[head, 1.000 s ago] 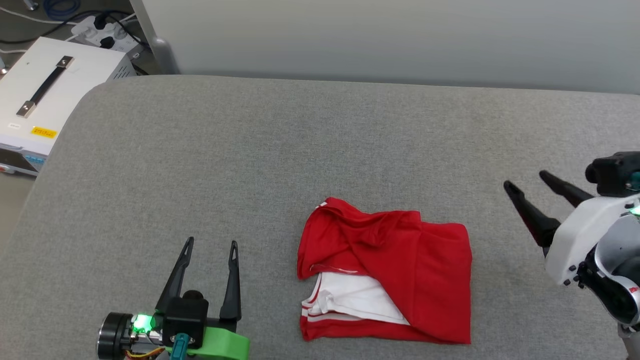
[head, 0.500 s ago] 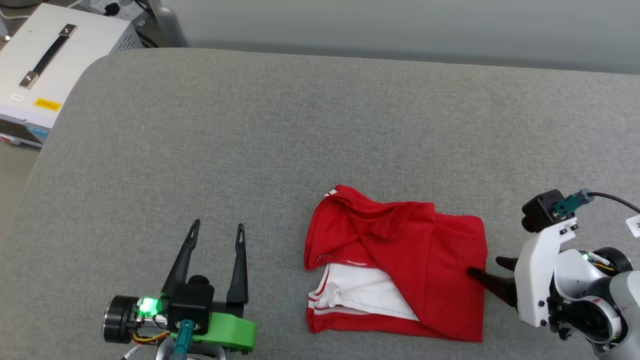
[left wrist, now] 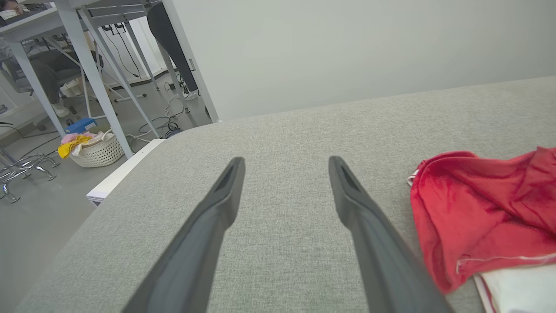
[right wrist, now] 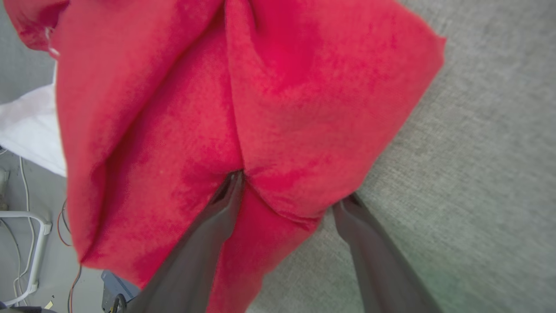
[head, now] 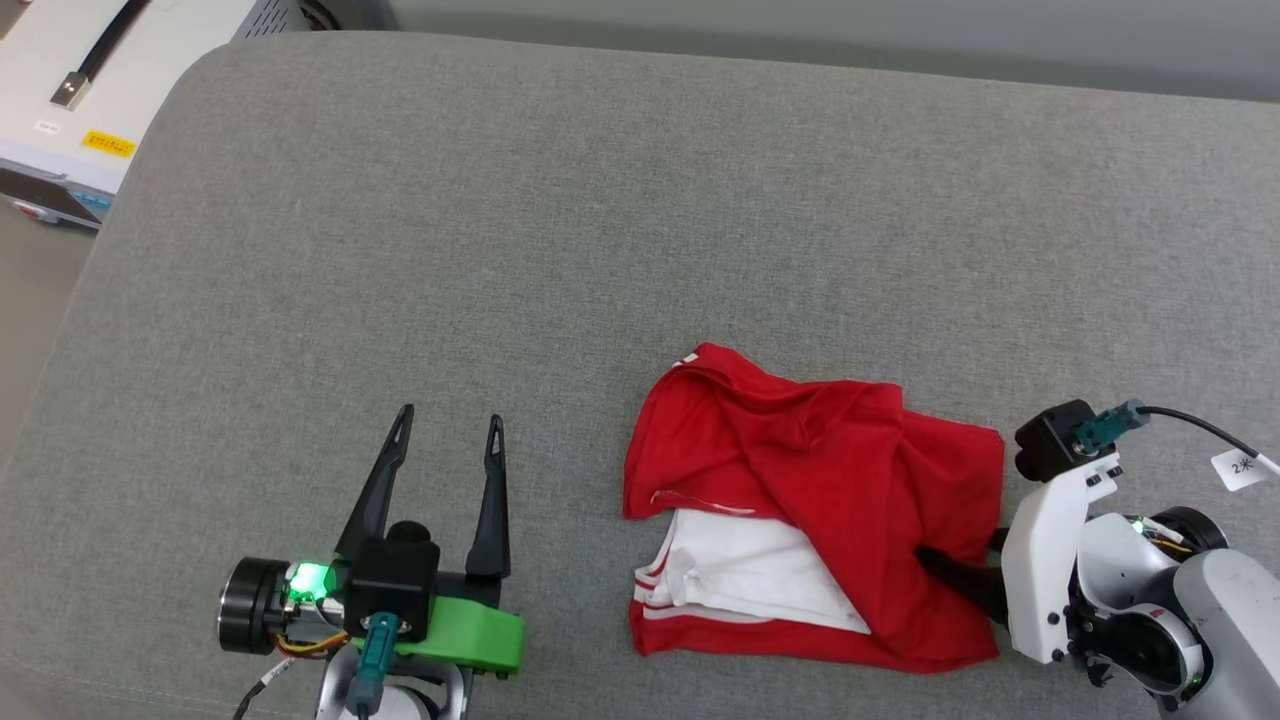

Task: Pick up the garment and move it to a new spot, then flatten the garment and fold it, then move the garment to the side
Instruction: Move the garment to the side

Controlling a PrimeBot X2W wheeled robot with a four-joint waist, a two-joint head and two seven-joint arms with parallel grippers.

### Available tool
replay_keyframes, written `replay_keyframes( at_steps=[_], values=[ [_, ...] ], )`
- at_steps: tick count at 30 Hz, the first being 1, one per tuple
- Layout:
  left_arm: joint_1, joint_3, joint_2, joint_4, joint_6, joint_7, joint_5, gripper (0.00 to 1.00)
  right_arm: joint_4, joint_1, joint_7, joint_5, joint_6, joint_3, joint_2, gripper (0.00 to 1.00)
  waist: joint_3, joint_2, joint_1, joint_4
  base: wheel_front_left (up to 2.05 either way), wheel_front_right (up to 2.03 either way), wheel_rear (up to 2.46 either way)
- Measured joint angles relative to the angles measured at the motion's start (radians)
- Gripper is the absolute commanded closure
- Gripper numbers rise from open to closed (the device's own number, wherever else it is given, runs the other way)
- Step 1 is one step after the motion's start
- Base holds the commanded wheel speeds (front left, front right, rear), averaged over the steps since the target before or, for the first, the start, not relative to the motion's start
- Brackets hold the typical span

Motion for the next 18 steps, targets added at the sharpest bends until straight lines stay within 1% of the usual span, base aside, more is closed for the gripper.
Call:
replay_keyframes(
  at_steps=[2,3,4,13,16,18],
  values=[
    [0.000,0.000,-0.001,0.002,0.000,0.000,0.000,0.00,-0.001,-0.002,-0.022,0.003,0.000,0.015,-0.012,0.00,0.003,0.0000,0.0000,0.003,0.00,0.00,0.00],
    [0.000,0.001,-0.001,0.003,0.000,0.000,0.000,0.00,-0.001,-0.002,-0.032,0.005,0.000,0.021,-0.017,0.64,0.002,0.0000,0.0000,0.003,0.00,0.00,0.00],
    [0.000,0.000,-0.002,0.005,0.000,0.000,0.000,0.00,-0.001,-0.003,-0.048,0.008,0.000,0.029,-0.022,1.00,0.000,0.0000,0.0000,0.003,0.00,0.00,0.00],
    [0.001,-0.004,-0.009,0.017,0.000,0.000,0.000,0.00,-0.028,-0.039,-0.179,0.007,0.000,0.063,-0.043,1.00,-0.032,0.0000,0.0001,-0.020,0.00,0.00,0.00],
    [0.004,-0.003,-0.009,0.018,0.001,0.000,0.000,0.00,-0.065,-0.068,-0.208,-0.019,0.000,0.074,-0.074,1.00,-0.043,0.0000,0.0001,-0.036,0.00,0.00,0.00],
    [0.009,-0.001,-0.009,0.019,0.001,0.000,-0.001,0.00,-0.092,-0.092,-0.226,-0.046,0.000,0.076,-0.106,1.00,-0.048,0.0000,0.0001,-0.053,0.00,0.00,0.00]
  ],
)
